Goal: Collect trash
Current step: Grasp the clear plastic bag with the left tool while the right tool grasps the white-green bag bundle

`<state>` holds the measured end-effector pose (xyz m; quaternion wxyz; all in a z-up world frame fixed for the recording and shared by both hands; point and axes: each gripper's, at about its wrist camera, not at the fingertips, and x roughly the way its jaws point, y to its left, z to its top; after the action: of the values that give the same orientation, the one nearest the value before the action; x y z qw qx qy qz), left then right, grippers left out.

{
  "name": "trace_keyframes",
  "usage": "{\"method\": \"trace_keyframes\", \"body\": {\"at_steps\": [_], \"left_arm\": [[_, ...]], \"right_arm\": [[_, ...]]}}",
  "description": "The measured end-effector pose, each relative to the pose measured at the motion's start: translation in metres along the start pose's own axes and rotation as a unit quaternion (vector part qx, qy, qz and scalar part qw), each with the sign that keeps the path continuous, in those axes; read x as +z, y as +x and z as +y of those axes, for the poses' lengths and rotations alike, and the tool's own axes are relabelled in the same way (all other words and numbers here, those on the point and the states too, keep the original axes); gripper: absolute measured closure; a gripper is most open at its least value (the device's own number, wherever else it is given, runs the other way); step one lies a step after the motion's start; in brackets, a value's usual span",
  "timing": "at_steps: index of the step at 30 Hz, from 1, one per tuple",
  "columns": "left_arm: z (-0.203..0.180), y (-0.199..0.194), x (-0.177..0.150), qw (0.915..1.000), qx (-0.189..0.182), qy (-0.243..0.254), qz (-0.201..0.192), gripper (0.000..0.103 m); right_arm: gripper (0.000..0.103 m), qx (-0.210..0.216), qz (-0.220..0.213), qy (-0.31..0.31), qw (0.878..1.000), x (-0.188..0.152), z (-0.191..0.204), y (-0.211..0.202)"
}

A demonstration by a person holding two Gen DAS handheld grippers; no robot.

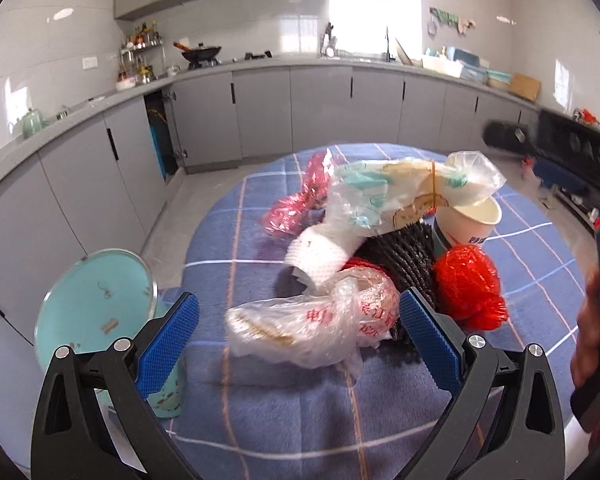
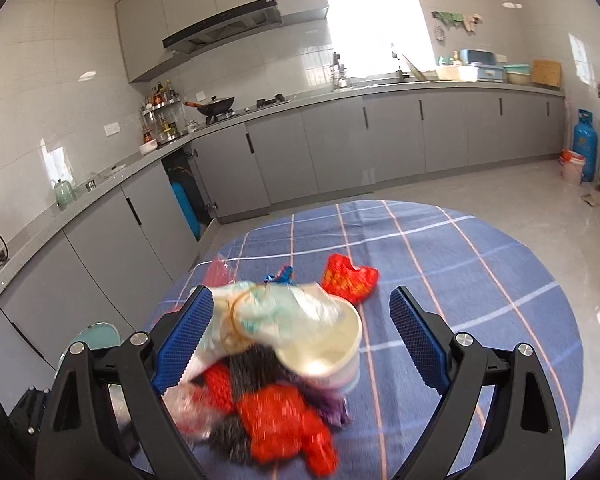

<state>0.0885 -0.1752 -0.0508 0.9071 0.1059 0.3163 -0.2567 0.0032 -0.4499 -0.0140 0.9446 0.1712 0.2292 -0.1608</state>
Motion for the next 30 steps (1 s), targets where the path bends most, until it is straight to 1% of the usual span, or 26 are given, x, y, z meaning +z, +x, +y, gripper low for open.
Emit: {"method": "trace_keyframes", "body": {"at_steps": [1,3,4,5,6,7,8,9,10,11,12,13,14,15,16,17,20,25,27,30], "left_arm": [[0.001,0.004,0.000,1.0000,-0.002,-0.003,0.005,0.005],[0.002,0.013,-0.001,0.9998,-0.005,-0.009,0.018,0.006],[0.001,0.016,-0.002,0.9997,-0.006,-0.009,0.021,0.009],[0.001,0.020,-0.003,0.9996,-0.007,-0.007,0.025,0.018],[0.001,0.023,-0.005,0.9994,-0.011,-0.007,0.031,0.022],[0.001,0.025,-0.005,0.9992,-0.016,-0.009,0.036,0.026],[0.003,0.027,-0.007,0.9989,-0.022,-0.014,0.039,0.029],[0.003,0.027,-0.007,0.9988,-0.024,-0.015,0.040,0.034],[0.003,0.028,-0.009,0.9986,-0.028,-0.016,0.041,0.043],[0.003,0.029,-0.009,0.9983,-0.033,-0.017,0.044,0.051],[0.003,0.029,-0.011,0.9980,-0.042,-0.018,0.045,0.056],[0.001,0.028,-0.011,0.9977,-0.050,-0.017,0.044,0.066],[0.000,0.028,-0.012,0.9975,-0.053,-0.015,0.044,0.072],[0.000,0.026,-0.012,0.9972,-0.059,-0.014,0.043,0.074],[-0.001,0.023,-0.011,0.9969,-0.066,-0.013,0.039,0.080],[-0.002,0.021,-0.010,0.9966,-0.072,-0.013,0.037,0.083],[-0.003,0.008,-0.009,0.9963,-0.082,-0.015,0.021,0.085],[0.001,-0.020,-0.001,0.9959,-0.087,-0.013,-0.022,0.087],[0.000,-0.030,0.000,0.9955,-0.087,-0.015,-0.034,0.087],[0.006,-0.041,0.006,0.9953,-0.080,-0.023,-0.050,0.087]], "right_arm": [[0.015,-0.002,0.007,-0.008,1.000,0.002,0.002,0.010],[0.026,0.002,0.026,-0.018,1.000,0.003,0.005,0.024],[0.029,0.004,0.033,-0.020,0.999,0.002,0.006,0.028],[0.035,0.008,0.042,-0.023,0.999,0.001,0.006,0.034],[0.045,0.011,0.050,-0.026,0.998,0.000,0.007,0.038],[0.049,0.013,0.057,-0.028,0.998,-0.003,0.007,0.042],[0.057,0.019,0.062,-0.028,0.998,-0.004,0.007,0.044],[0.067,0.021,0.064,-0.027,0.997,-0.006,0.007,0.044],[0.074,0.024,0.066,-0.029,0.997,-0.008,0.007,0.044],[0.074,0.025,0.066,-0.030,0.997,-0.009,0.007,0.044],[0.074,0.025,0.063,-0.030,0.997,-0.010,0.007,0.042],[0.074,0.025,0.057,-0.033,0.998,-0.011,0.007,0.039],[0.075,0.023,0.052,-0.037,0.998,-0.010,0.008,0.036],[0.075,0.022,0.044,-0.039,0.998,-0.009,0.009,0.031],[0.075,0.024,0.040,-0.039,0.998,-0.008,0.009,0.028],[0.075,0.026,0.034,-0.038,0.998,-0.006,0.009,0.023],[0.075,0.025,0.008,-0.033,0.999,0.001,0.008,0.003],[0.075,0.014,-0.043,-0.024,0.999,0.011,0.008,-0.033],[0.075,0.007,-0.051,-0.024,0.998,0.010,0.010,-0.039],[0.075,-0.002,-0.050,-0.018,0.999,0.006,0.009,-0.043]]}}
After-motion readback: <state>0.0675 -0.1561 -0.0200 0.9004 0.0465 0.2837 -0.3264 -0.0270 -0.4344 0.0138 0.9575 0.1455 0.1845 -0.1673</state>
